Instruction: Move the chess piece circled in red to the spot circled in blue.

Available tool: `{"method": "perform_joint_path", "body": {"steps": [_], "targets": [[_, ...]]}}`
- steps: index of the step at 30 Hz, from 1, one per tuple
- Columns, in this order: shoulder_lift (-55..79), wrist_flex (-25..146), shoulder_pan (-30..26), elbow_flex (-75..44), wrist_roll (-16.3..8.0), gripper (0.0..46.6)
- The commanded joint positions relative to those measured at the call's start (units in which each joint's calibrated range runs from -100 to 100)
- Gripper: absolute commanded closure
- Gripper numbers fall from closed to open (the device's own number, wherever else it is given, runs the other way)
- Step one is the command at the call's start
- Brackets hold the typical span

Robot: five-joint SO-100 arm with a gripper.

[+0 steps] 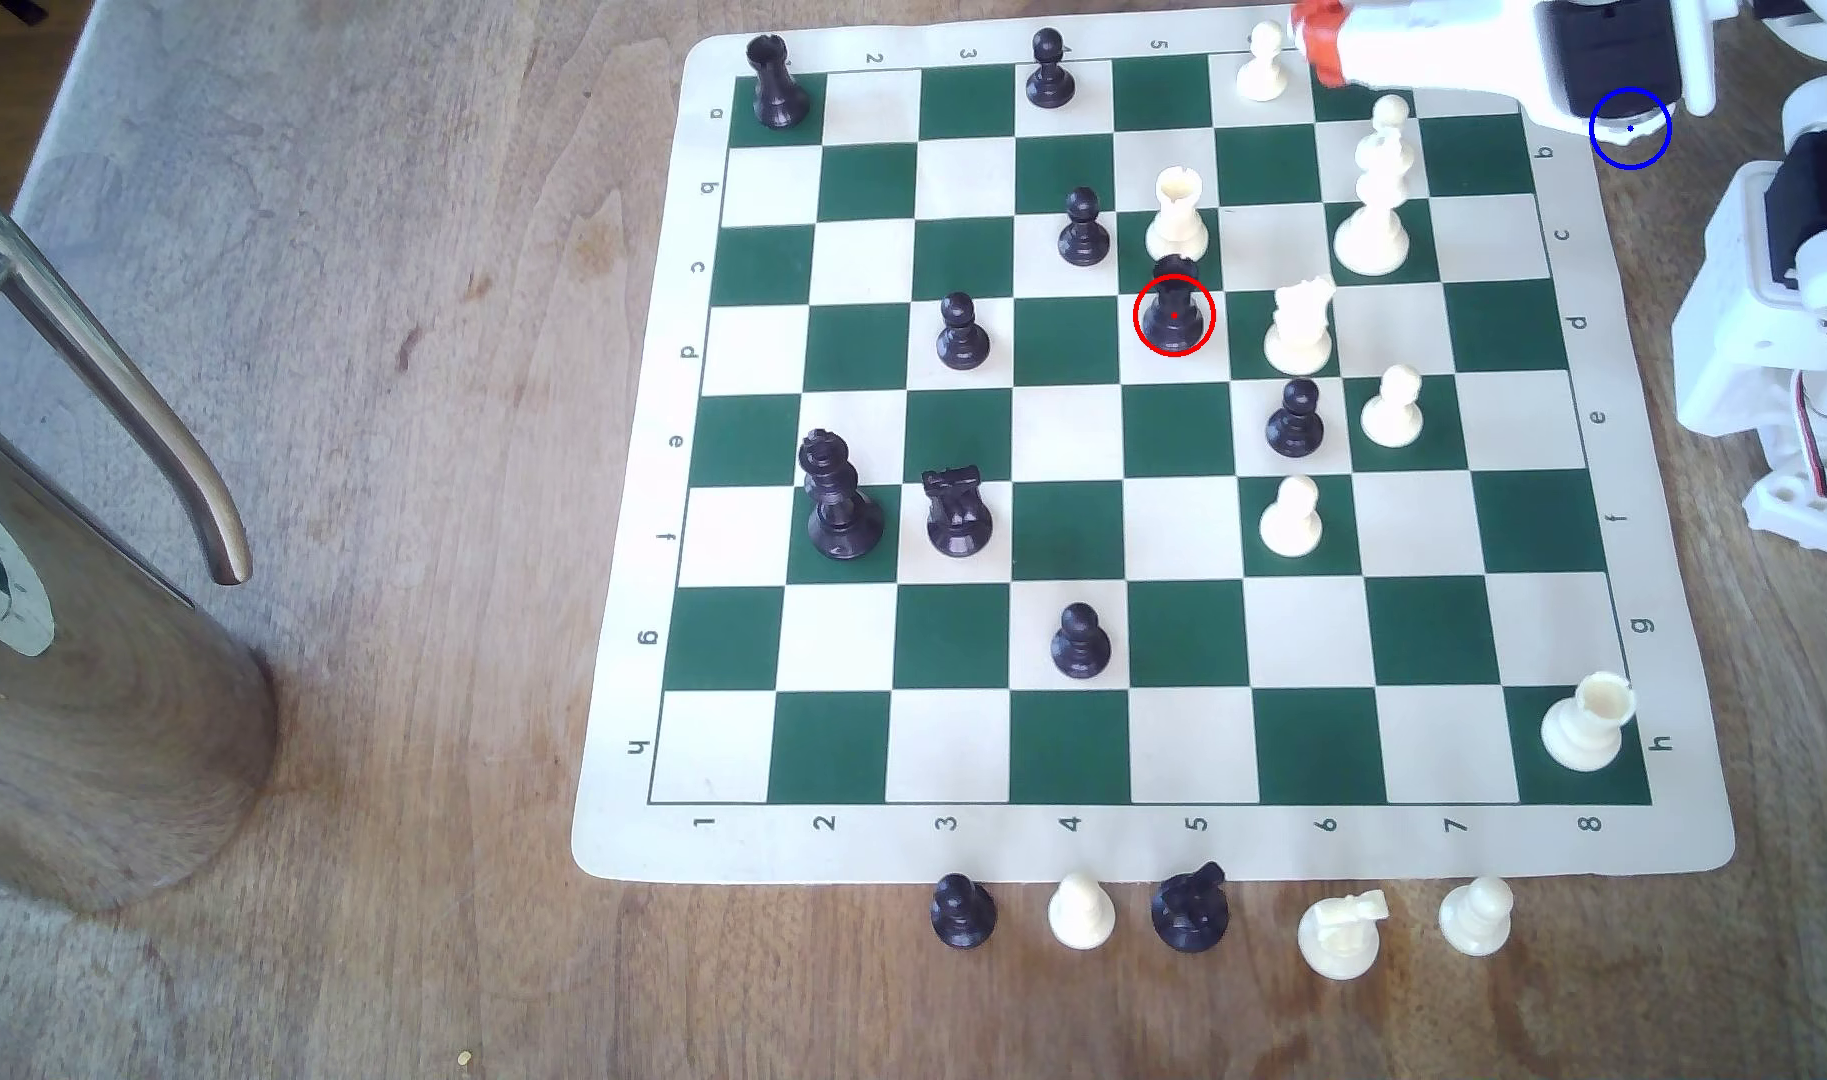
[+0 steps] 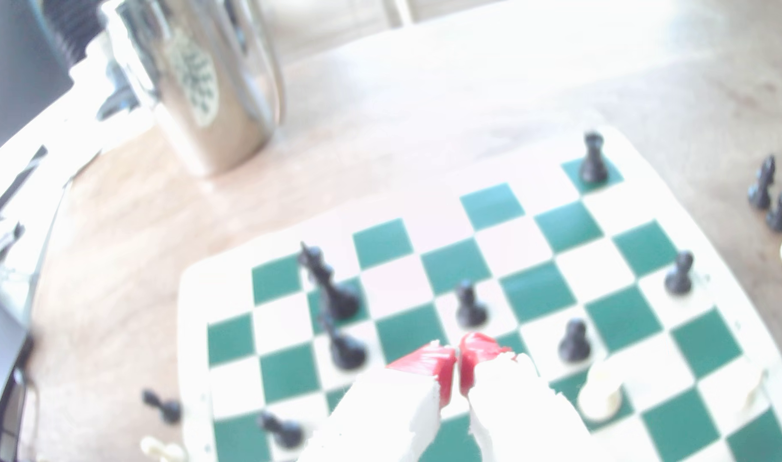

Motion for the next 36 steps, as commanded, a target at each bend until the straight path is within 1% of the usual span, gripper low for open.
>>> {"method": "perform_joint_path", "body": {"steps": [1, 3, 5, 6, 8, 9, 13, 15, 17, 18, 21, 25, 31, 36], "targets": [[12.5, 5.8, -1.3, -10.9, -3.3, 44.7], [14.2, 6.3, -1.3, -11.6, -3.7, 44.2], [18.5, 4.0, 0.2, -11.8, -3.7, 46.4], [20.6, 3.1, 0.7, -12.2, -3.9, 46.4], [25.3, 2.9, 1.4, -14.6, -4.7, 46.4], [29.8, 2.9, 1.8, -17.4, -5.5, 46.1], [39.2, 4.7, 2.0, -25.0, -7.5, 46.0], [45.2, 6.5, 2.3, -30.4, -8.5, 44.7], [48.5, 7.8, 2.6, -33.4, -9.2, 42.3], [51.5, 8.4, 2.9, -35.6, -9.5, 40.2], [56.0, 8.5, 2.9, -37.9, -9.8, 37.7], [61.4, 8.5, 2.1, -39.7, -10.5, 38.2], [67.2, 9.3, 2.5, -41.7, -10.3, 36.9], [71.6, 11.1, 3.0, -43.7, -9.7, 34.6]]}}
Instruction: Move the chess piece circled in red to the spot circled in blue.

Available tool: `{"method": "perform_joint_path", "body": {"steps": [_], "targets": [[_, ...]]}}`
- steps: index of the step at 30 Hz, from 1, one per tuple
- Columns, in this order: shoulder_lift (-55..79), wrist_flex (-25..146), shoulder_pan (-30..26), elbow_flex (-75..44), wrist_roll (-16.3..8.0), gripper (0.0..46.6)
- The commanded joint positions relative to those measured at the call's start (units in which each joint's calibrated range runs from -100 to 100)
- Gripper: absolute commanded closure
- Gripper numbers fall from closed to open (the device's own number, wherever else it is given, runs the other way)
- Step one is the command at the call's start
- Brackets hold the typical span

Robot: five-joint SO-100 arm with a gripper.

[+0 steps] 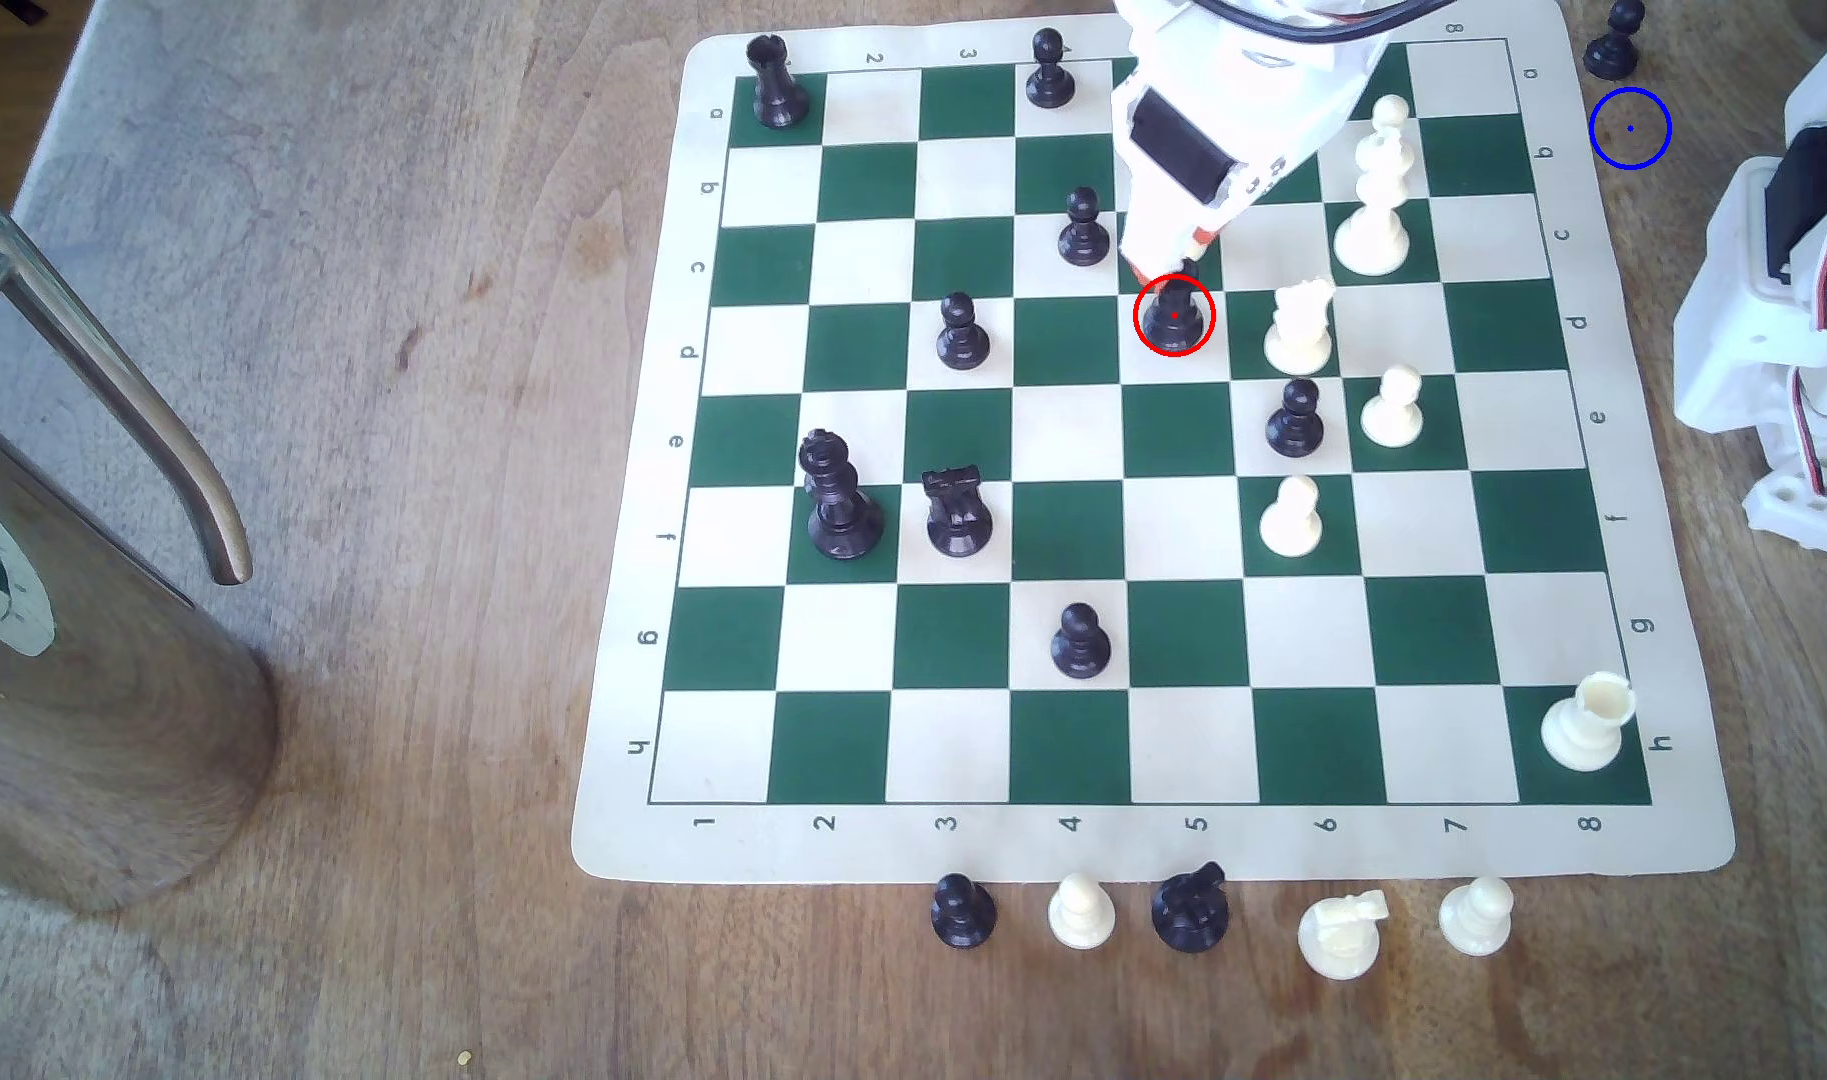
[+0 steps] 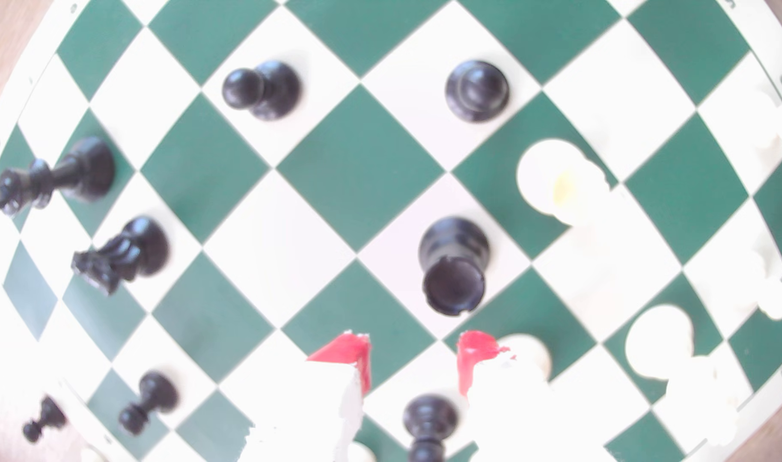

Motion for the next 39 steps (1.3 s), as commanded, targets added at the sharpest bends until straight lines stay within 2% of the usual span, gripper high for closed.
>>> {"method": "perform_joint_path", "body": {"steps": [1, 15, 17, 27, 39], "targets": [[0.7, 1.0, 0.5, -5.3, 0.6, 34.2], [5.7, 0.9, 1.7, -6.7, 1.6, 34.2], [6.6, 0.7, 2.0, -6.7, 1.6, 35.3], [7.3, -0.3, 2.2, -6.8, 1.6, 32.9], [10.0, -2.1, 2.5, -6.9, 2.0, 33.1]]}}
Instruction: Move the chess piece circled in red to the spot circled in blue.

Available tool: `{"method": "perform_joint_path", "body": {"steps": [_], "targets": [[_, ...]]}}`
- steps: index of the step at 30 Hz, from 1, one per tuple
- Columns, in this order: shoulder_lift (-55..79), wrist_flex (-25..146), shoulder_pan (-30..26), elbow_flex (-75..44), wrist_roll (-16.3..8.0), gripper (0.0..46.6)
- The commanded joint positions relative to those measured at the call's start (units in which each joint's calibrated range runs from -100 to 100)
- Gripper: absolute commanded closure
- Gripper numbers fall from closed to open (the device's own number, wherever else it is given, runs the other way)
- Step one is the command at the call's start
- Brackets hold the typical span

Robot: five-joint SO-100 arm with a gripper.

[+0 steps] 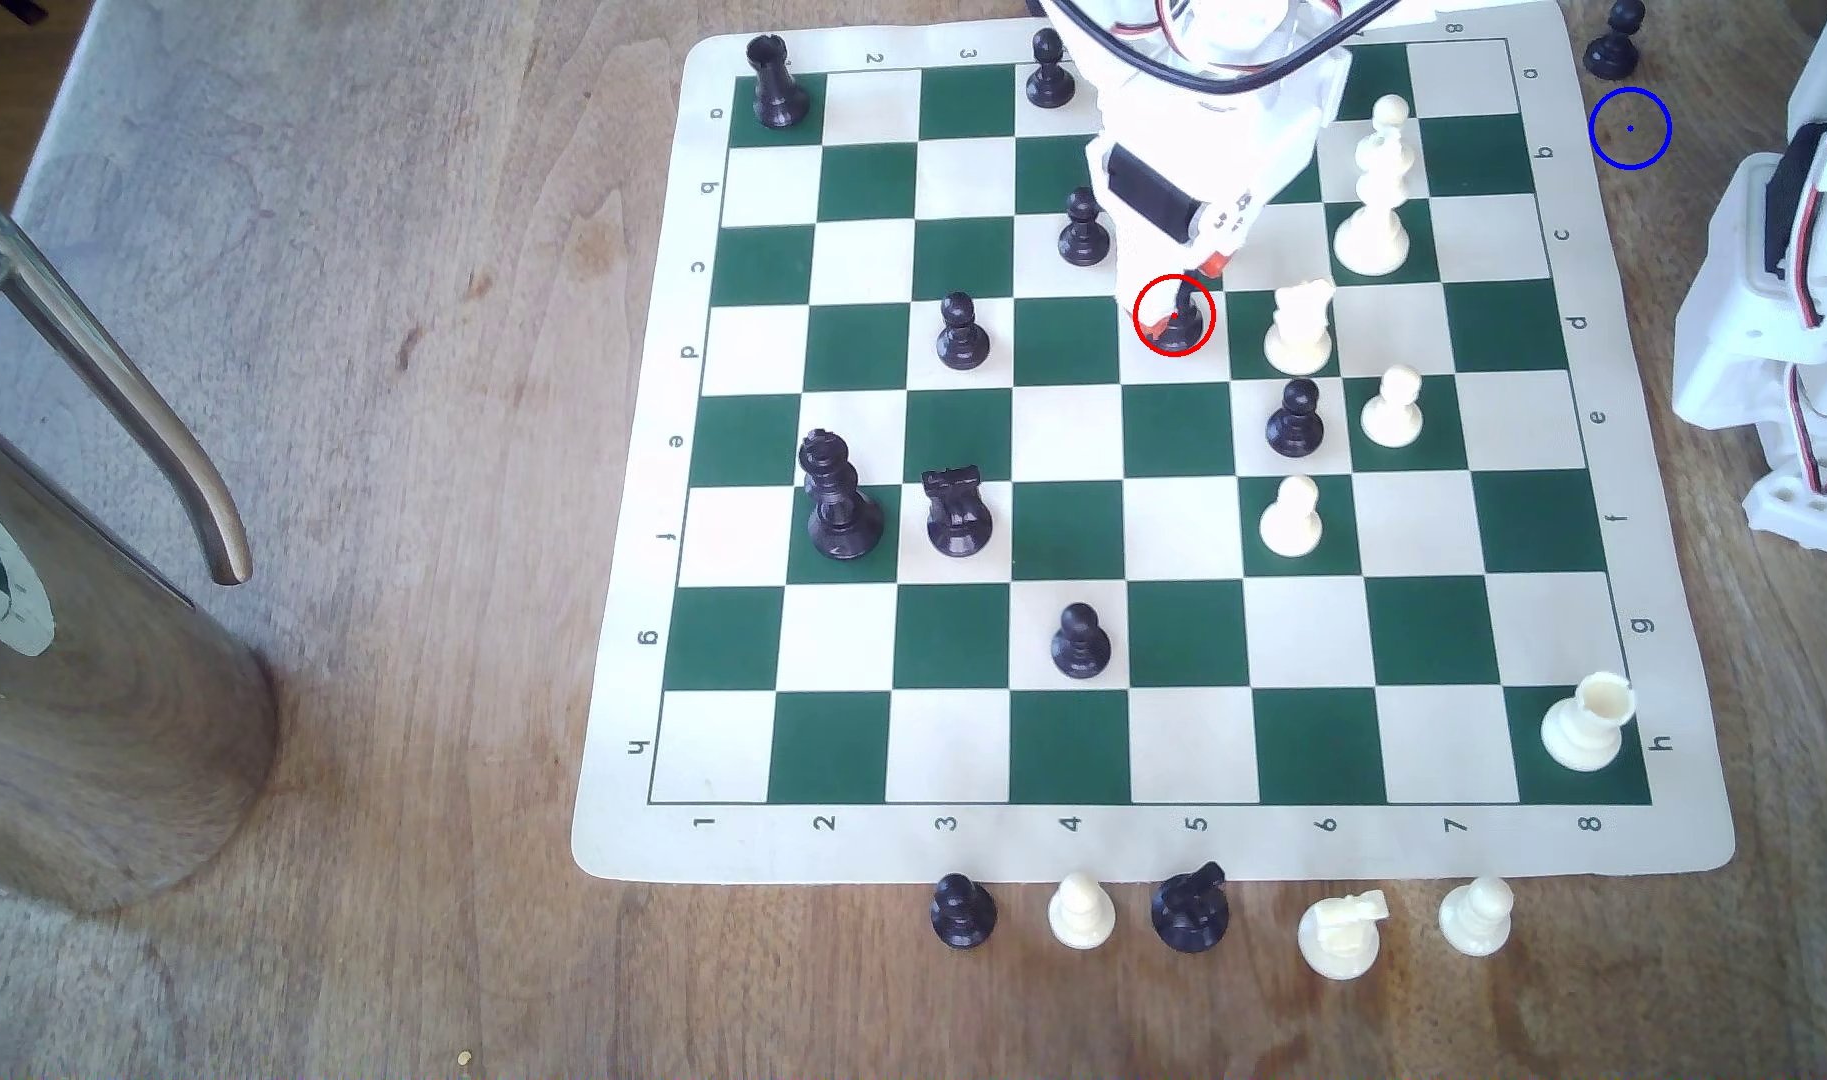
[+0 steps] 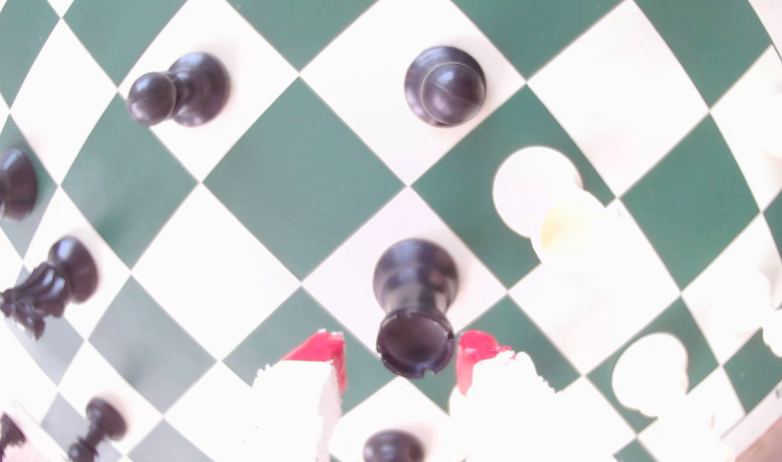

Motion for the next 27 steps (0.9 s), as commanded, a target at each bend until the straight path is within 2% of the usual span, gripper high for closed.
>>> {"method": "perform_joint_path", "body": {"steps": [1, 19, 21, 22, 23, 27], "targets": [[-0.3, -0.9, 0.6, -4.3, 0.1, 33.2], [2.5, -3.9, 1.6, -4.5, 0.5, 33.9], [2.5, -3.8, 1.4, -4.5, 0.5, 36.2], [2.5, -3.7, 1.4, -4.5, 0.5, 39.3], [2.1, -3.7, 1.1, -4.2, 0.5, 46.4], [1.9, -2.9, 0.5, -4.4, 0.8, 46.4]]}}
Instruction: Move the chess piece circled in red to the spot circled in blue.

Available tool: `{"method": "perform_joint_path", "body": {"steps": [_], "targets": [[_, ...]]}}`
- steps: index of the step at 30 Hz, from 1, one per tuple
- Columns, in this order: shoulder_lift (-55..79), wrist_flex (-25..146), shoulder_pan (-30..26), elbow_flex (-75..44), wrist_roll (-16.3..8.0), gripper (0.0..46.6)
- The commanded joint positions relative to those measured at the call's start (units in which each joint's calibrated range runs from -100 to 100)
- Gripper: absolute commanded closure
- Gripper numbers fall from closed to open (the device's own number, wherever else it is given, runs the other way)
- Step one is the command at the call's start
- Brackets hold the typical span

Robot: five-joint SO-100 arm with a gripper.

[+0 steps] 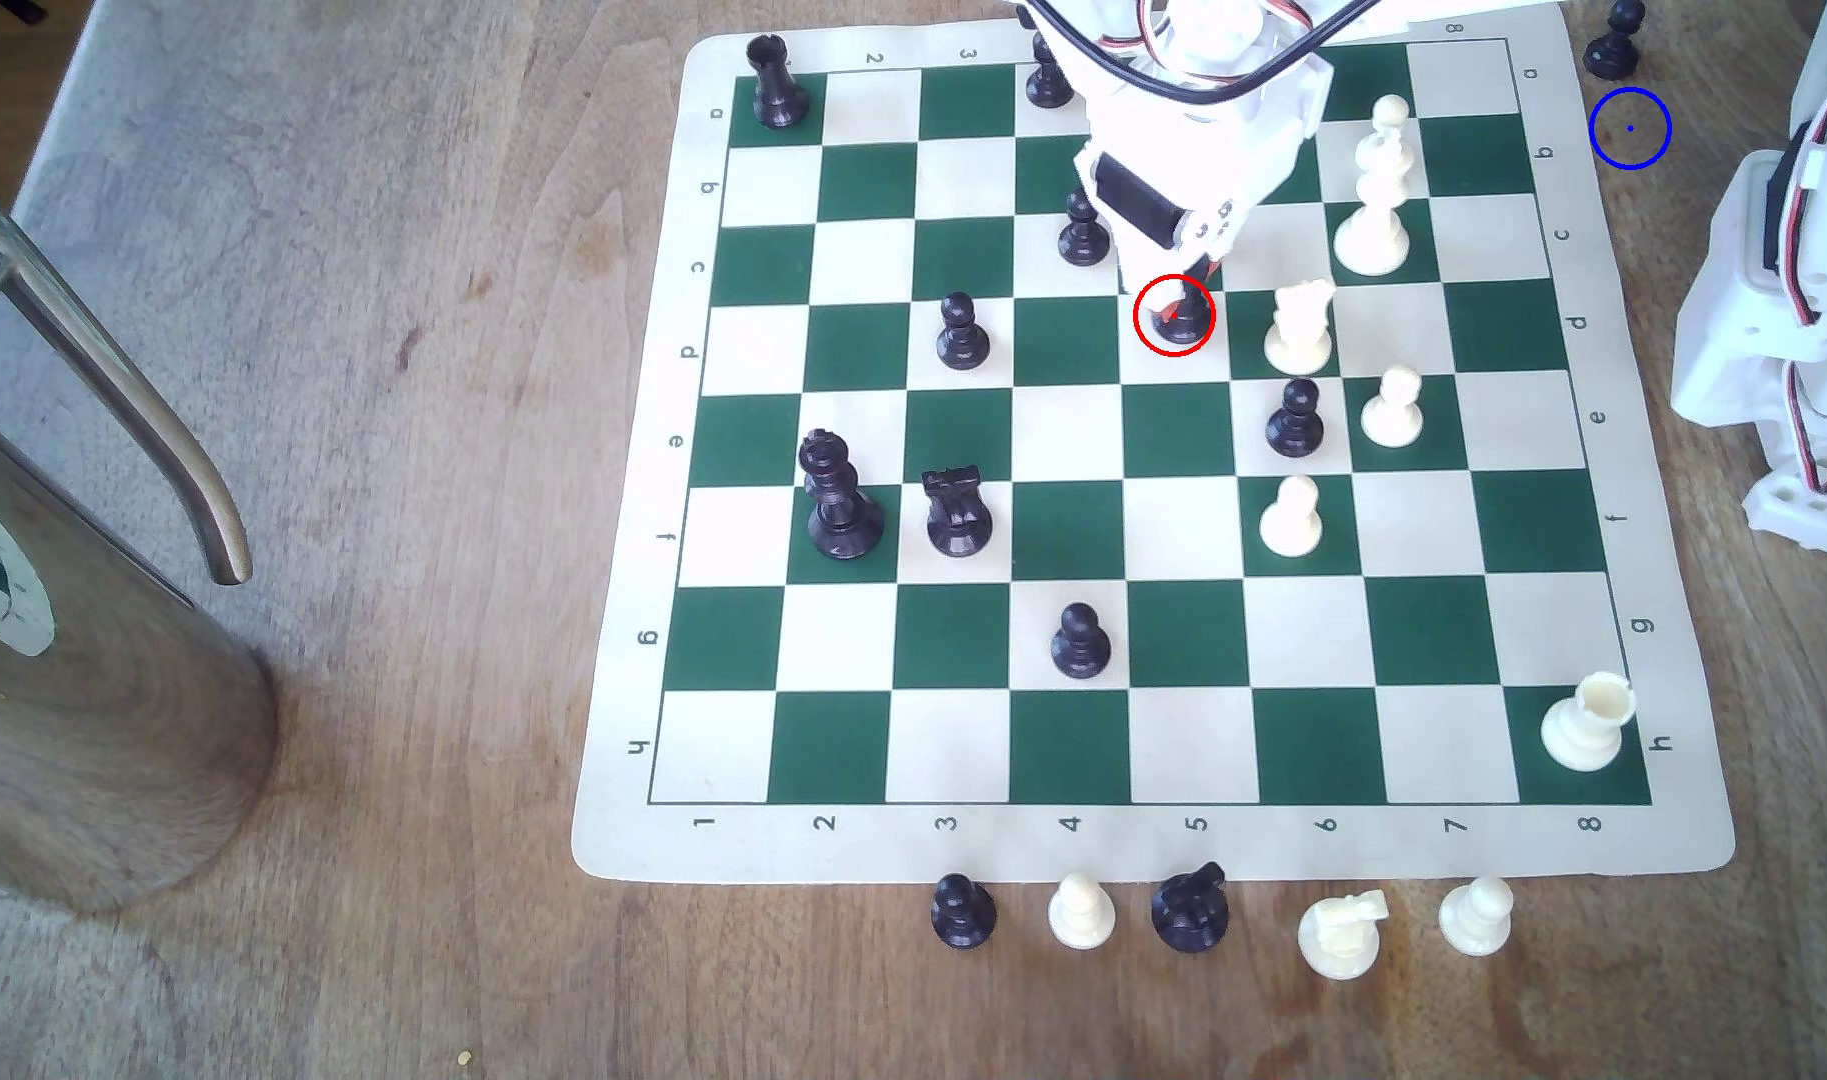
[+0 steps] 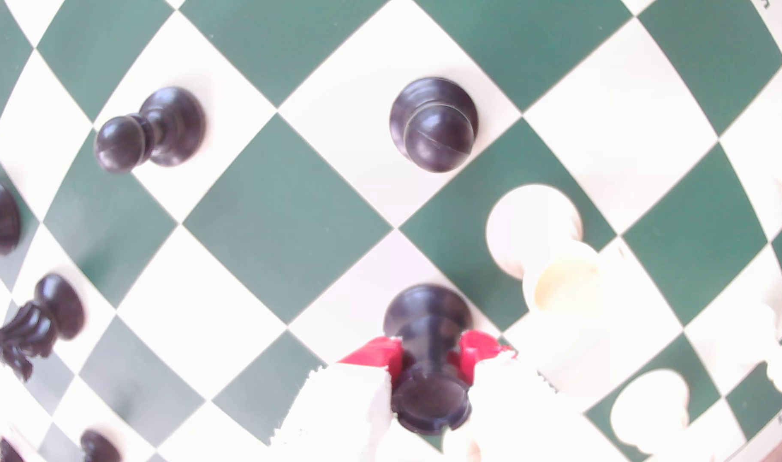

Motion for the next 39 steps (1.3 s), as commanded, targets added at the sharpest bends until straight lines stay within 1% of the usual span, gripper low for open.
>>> {"method": "perform_joint_path", "body": {"steps": [1, 8, 13, 15, 17, 18, 19, 23, 26, 28, 32, 35, 36, 39], "targets": [[-1.6, 0.6, -0.9, -4.2, 0.2, 46.4], [-2.5, 0.6, -1.1, -4.3, 0.1, 46.4], [-6.6, 0.5, -1.4, -4.3, -0.2, 46.4], [-7.1, 3.3, -1.1, -6.8, 0.0, 46.4], [-5.7, 10.2, 0.4, -14.4, 0.0, 46.4], [-5.9, 15.0, 2.4, -19.9, 0.2, 46.4], [-6.6, 16.9, 3.5, -22.0, 0.5, 46.4], [-12.5, 22.3, 7.9, -23.1, 1.9, 46.4], [-17.7, 24.1, 10.0, -20.9, 2.2, 46.4], [-23.9, 25.6, 11.5, -17.1, 2.3, 46.4], [-38.8, 26.9, 14.6, -4.1, 2.6, 46.4], [-45.9, 27.6, 19.7, 2.1, 3.8, 46.3], [-49.5, 26.9, 23.7, 7.4, 5.0, 46.3], [-53.9, 24.5, 27.5, 15.3, 6.1, 46.3]]}}
